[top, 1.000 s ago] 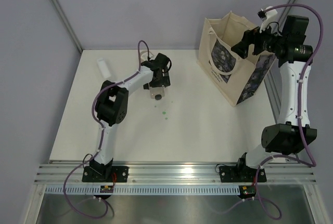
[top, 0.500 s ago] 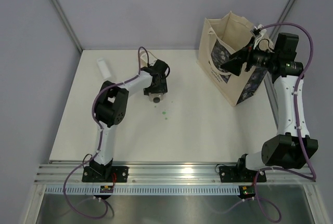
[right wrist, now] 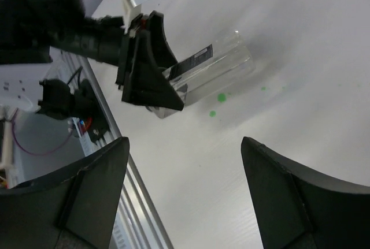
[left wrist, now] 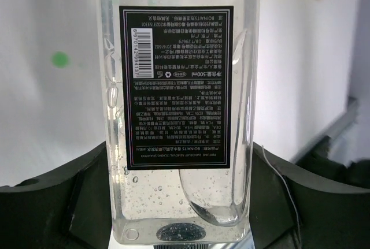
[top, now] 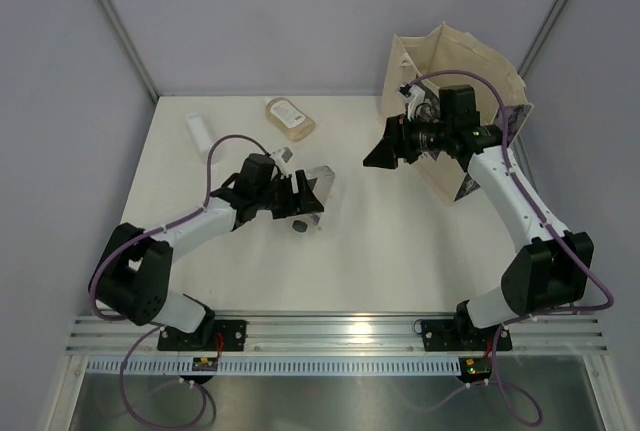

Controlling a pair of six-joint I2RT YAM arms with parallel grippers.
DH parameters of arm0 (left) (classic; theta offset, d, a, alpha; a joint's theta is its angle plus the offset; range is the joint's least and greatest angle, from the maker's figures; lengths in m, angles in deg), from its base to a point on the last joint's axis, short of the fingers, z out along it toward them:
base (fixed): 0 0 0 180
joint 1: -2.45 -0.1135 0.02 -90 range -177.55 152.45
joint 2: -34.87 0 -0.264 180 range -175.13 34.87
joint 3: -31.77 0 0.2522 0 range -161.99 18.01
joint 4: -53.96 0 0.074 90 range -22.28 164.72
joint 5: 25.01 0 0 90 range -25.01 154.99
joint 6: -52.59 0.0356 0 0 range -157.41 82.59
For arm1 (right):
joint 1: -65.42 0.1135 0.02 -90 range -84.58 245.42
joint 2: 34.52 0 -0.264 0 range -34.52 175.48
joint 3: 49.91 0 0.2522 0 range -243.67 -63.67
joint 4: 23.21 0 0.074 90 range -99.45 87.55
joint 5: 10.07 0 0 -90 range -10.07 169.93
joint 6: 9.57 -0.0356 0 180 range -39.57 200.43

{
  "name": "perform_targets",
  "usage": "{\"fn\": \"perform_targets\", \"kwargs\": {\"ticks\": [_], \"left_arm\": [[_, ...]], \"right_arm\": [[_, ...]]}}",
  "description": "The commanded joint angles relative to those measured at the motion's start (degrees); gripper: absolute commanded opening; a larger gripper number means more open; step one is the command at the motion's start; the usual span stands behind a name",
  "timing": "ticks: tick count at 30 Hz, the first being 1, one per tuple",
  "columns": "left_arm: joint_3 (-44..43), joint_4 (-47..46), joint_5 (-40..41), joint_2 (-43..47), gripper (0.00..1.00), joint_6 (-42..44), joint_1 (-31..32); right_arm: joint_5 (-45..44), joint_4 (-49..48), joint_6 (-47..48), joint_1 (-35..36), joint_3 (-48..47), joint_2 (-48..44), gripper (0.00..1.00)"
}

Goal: Place the personal care products into the canvas bag

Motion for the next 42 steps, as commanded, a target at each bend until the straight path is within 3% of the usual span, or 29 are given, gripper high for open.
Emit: {"fn": "perform_targets", "kwargs": {"ticks": [1, 6, 12, 26, 28, 30, 31, 33, 34, 36, 38, 42], "left_arm": [[5.7, -23.0, -13.3, 7.0, 0.0, -5.0, -0.4], [11.3, -29.8, -15.4, 12.4, 0.0, -8.8, -0.4], [13.7, -31.8, -14.9, 15.9, 0.0, -10.8, -0.4], [15.1, -37.7, -14.2, 18.7, 0.0, -16.2, 0.8], [14.7, -37.3, -13.7, 18.7, 0.03, -16.2, 0.9], [14.5, -36.6, -13.1, 19.0, 0.14, -16.1, 1.0], [14.4, -36.5, -12.9, 19.1, 0.17, -15.9, 1.0], [14.6, -36.5, -12.3, 19.8, 0.31, -16.0, 1.0], [14.6, -36.4, -12.0, 20.1, 0.38, -15.8, 1.0], [14.6, -36.2, -11.8, 21.1, 0.59, -15.2, 1.0], [13.9, -33.7, -11.0, 22.2, 0.99, -14.0, 1.0], [9.9, -22.9, -6.8, 27.2, 0.99, -5.8, 0.9]], "right_arm": [[-8.9, -7.2, -15.9, 2.7, 2.8, 1.6, 0.85], [-18.8, -12.2, -35.2, 6.9, 7.2, 1.8, 0.89], [-21.9, -15.0, -46.2, 11.6, 10.6, 2.2, 1.0], [-22.1, -15.7, -54.2, 20.0, 5.7, 12.4, 0.97], [-21.1, -15.7, -55.0, 21.4, 4.4, 13.4, 0.88], [-20.0, -17.7, -55.7, 21.8, 4.4, 14.0, 0.72], [-17.8, -18.6, -56.1, 21.8, 4.6, 14.3, 0.57], [-16.5, -20.0, -56.6, 21.8, 4.7, 14.7, 0.39], [-15.3, -20.8, -56.6, 21.8, 4.8, 14.7, 0.2], [-14.5, -21.3, -55.0, 21.7, 3.7, 14.7, 0.03], [-13.8, -20.3, -51.7, 21.2, 1.6, 14.6, 0.0], [-9.5, -18.7, -42.5, 18.3, -5.7, 13.5, 0.0]]}}
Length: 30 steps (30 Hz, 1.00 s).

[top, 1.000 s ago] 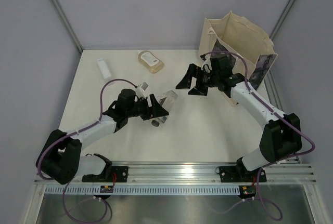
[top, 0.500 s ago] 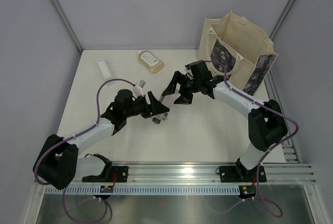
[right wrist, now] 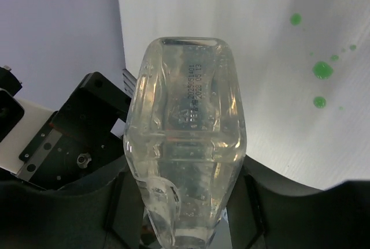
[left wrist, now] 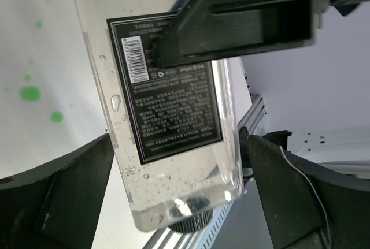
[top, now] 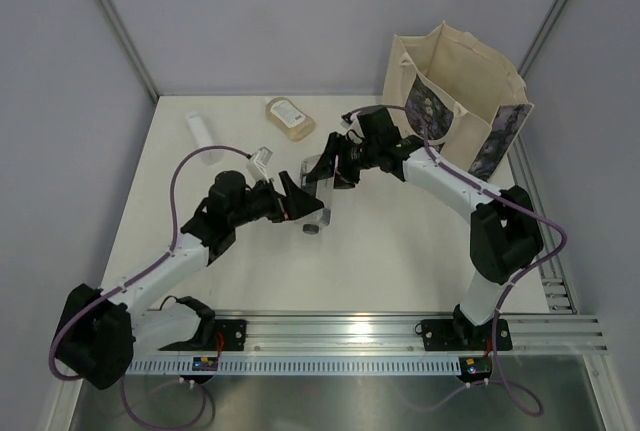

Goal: Place the personal care products into the canvas bag

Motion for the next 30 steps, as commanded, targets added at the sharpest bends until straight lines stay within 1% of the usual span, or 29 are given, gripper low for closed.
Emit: {"fn": "perform_targets", "kwargs": {"ticks": [1, 3, 4, 6, 7, 9, 11, 14, 15, 17, 19, 21, 22, 24, 25, 30], "left_arm": [[-7.1, 1.1, 3.5, 6.7, 0.99, 6.6, -0.2], [-8.4, 5.0, 5.8, 8.5, 0.99, 9.4, -0.8], [-9.7, 9.2, 9.1, 10.2, 0.99, 10.2, -1.4], [-10.7, 14.4, 11.7, 11.7, 0.99, 12.9, -1.9], [-11.2, 15.6, 14.1, 13.0, 0.99, 13.5, -2.5], [-11.2, 18.2, 16.0, 14.1, 0.99, 14.6, -3.2], [-10.6, 19.1, 16.8, 15.5, 0.99, 15.1, -4.5], [-9.4, 20.2, 17.0, 16.7, 0.99, 15.1, -5.9], [-9.0, 20.6, 17.1, 17.0, 0.99, 15.1, -6.2], [-8.2, 21.2, 17.7, 17.8, 0.99, 15.1, -6.7], [-7.9, 21.9, 18.1, 18.4, 0.99, 15.3, -7.1], [-7.5, 22.7, 18.5, 18.9, 0.99, 15.7, -7.5], [-7.4, 22.9, 18.8, 19.1, 0.99, 15.8, -7.8], [-7.4, 23.5, 18.9, 19.3, 0.99, 16.0, -8.3], [-7.4, 23.7, 19.0, 19.3, 0.99, 16.0, -8.6], [-8.6, 26.7, 20.3, 18.4, 0.99, 16.4, -10.0]], "right_arm": [[9.6, -4.3, 8.3, -3.1, -9.3, -2.4, 0.0], [12.3, -3.0, 11.5, -6.2, -13.7, -2.3, 0.0], [14.3, -3.4, 12.0, -7.5, -14.6, -2.4, 0.0], [16.3, -4.8, 12.8, -10.9, -17.4, -3.0, 0.0], [16.6, -4.5, 13.1, -11.9, -18.7, -3.1, 0.0], [17.2, -3.0, 14.3, -15.0, -23.2, -3.0, 0.0], [17.2, -2.0, 15.2, -17.1, -27.6, -2.9, 0.0], [16.3, -1.6, 15.1, -22.1, -33.7, -2.5, 0.0], [16.1, -1.9, 14.7, -25.3, -35.0, -2.3, 0.0], [15.6, -3.6, 13.0, -28.5, -38.2, -1.9, 0.0], [15.0, -4.4, 12.0, -34.3, -41.3, -1.4, 0.0], [14.0, -5.0, 11.2, -37.9, -43.3, -0.9, 0.0], [13.6, -5.2, 10.8, -41.5, -44.1, -0.3, 0.0], [12.4, -5.8, 10.0, -44.9, -46.2, 0.3, 0.0], [11.6, -5.5, 10.3, -47.7, -47.2, 0.9, 0.0], [7.7, -1.7, 14.3, -52.6, -46.9, 2.3, 0.0]]}}
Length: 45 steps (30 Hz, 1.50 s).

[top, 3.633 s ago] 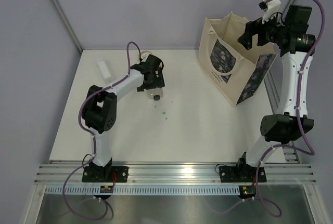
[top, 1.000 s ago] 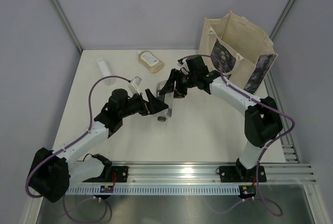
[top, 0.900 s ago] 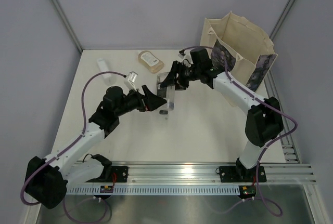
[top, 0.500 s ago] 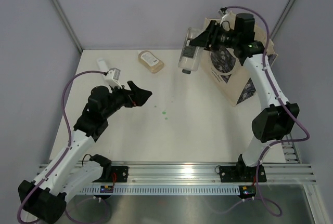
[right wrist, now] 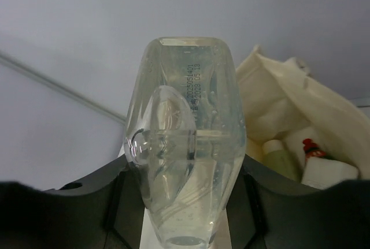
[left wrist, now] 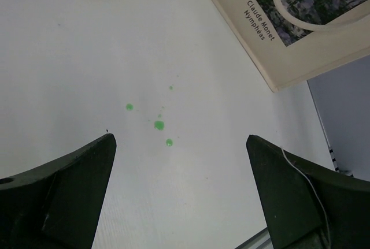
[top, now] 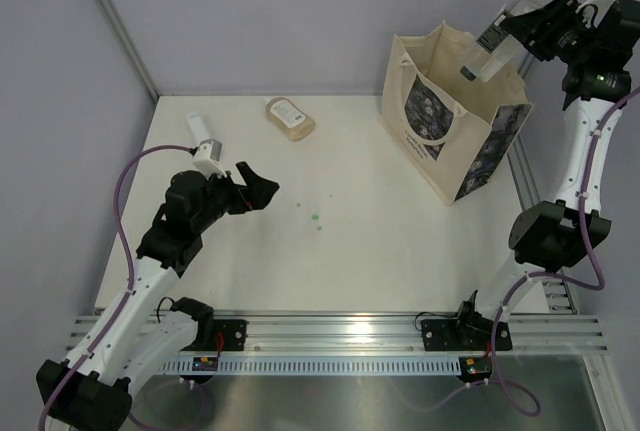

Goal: Place the personal care products into the canvas bag

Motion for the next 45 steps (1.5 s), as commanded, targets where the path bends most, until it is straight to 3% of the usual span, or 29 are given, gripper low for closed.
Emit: {"fn": "perform_targets", "kwargs": {"ticks": [1, 5, 19, 24, 28, 31, 32, 34, 35, 38, 40, 41, 45], "left_arm": [[-1.2, 1.4, 2.4, -0.5, 0.99, 1.5, -1.3], [-1.7, 2.7, 2.6, -0.8, 0.99, 1.5, -2.5], [-0.4, 4.3, 1.9, 0.3, 0.99, 1.0, -4.9], [-1.1, 6.5, 4.5, -0.1, 0.99, -0.3, -5.6], [-3.1, 10.8, 15.7, 0.0, 0.99, -3.5, -5.8], [-5.3, 12.7, 23.4, -1.2, 0.99, -3.4, -6.5], [-7.3, 13.4, 25.0, -3.4, 0.99, -3.3, -7.0], [-10.0, 15.2, 27.3, -7.0, 0.99, -2.1, -8.6], [-11.3, 15.7, 27.1, -9.2, 0.99, -0.5, -9.3], [-17.2, 17.0, 21.8, -19.1, 0.99, 2.7, -13.2], [-21.8, 17.8, 18.6, -25.9, 0.99, 3.2, -16.6], [-23.2, 17.2, 17.1, -27.8, 0.99, 4.0, -18.0], [-32.4, 18.5, 12.5, -38.4, 0.99, 5.2, -23.4]], "right_arm": [[-1.8, -2.5, 2.0, -0.4, -2.5, -0.4, 0.0], [-3.7, 0.1, 8.0, -0.5, -0.4, -0.4, 0.0], [-2.7, 0.9, 10.2, -0.5, 2.6, -0.4, 0.0], [-3.2, 7.1, 19.2, 0.3, 1.4, 0.7, 0.02], [-9.6, 20.9, 40.3, 5.2, -5.0, 3.2, 0.14], [-14.6, 24.5, 46.7, 9.3, -3.2, 1.7, 0.25], [-15.3, 24.5, 49.7, 10.0, -2.4, 1.2, 0.34], [-17.6, 24.9, 52.7, 11.8, -1.1, 0.4, 0.44], [-17.9, 25.5, 53.5, 12.1, -1.0, 0.4, 0.57], [-18.7, 26.8, 55.0, 12.7, -1.6, 0.8, 0.72], [-18.7, 28.3, 56.4, 12.6, -2.8, 0.8, 0.95], [-18.4, 28.9, 56.7, 12.7, -3.4, 0.7, 0.99], [-17.0, 32.4, 58.9, 12.6, -7.2, 0.2, 1.0]]}}
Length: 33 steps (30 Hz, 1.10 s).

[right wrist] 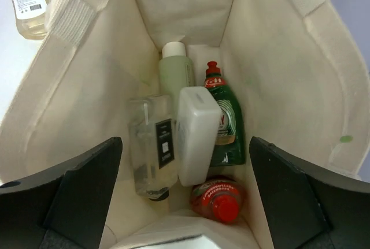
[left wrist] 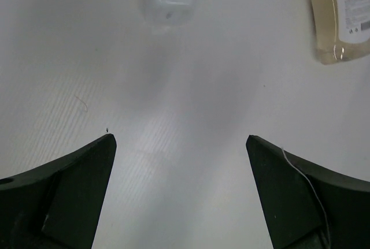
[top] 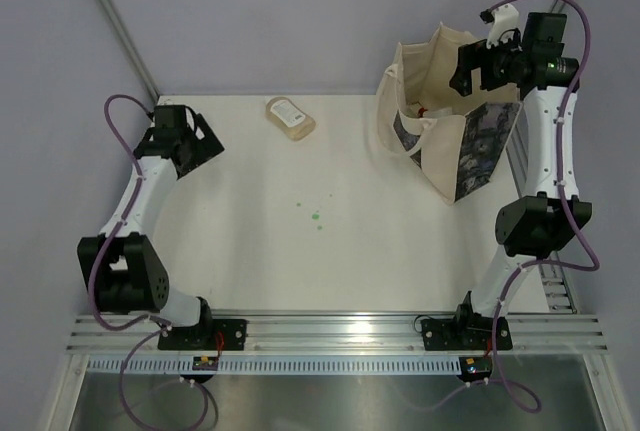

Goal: Place the personal care products into the canvas bag

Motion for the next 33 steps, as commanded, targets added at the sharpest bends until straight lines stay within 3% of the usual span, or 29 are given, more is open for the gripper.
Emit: {"fn": "perform_targets", "kwargs": {"ticks": [1, 7, 11, 16, 21, 28, 29, 32, 33], "left_arm": [[-11.6, 2.0, -2.1, -8.7, 0.99, 2.8, -3.2], [-22.7, 4.4, 1.5, -22.8, 0.99, 5.5, -3.5], [-28.8, 1.8, 3.3, -31.8, 0.99, 5.9, -3.5], [-37.7, 4.0, 7.6, -40.8, 0.98, 5.4, -3.6], [-45.0, 6.6, 8.8, -48.2, 0.86, 4.2, -3.9], [-48.0, 8.7, 6.2, -52.9, 0.71, 4.2, -3.9], [-48.0, 8.7, 5.5, -52.8, 0.67, 4.4, -4.0], [-47.1, 7.4, 0.2, -51.9, 0.31, 5.5, -4.6], [-46.5, 6.1, -1.5, -51.3, 0.11, 5.8, -4.6]], "right_arm": [[0.6, 2.8, 4.3, -0.1, -4.9, -4.8, 0.99], [10.2, 2.1, 5.5, -0.1, 1.0, -11.7, 0.99], [24.2, -1.2, 4.5, -0.1, 10.4, -17.0, 0.99], [28.5, -5.0, 1.6, 0.1, 20.2, -20.8, 0.99], [30.2, -4.6, 1.3, 0.5, 24.8, -21.9, 1.0], [34.9, -3.7, 1.1, 2.1, 27.0, -23.0, 1.0], [35.9, -2.5, 2.3, 3.3, 26.9, -23.0, 1.0], [37.9, -0.6, 4.2, 7.1, 27.4, -24.0, 0.99], [38.0, -0.9, 3.4, 8.8, 27.9, -24.2, 1.0]]}}
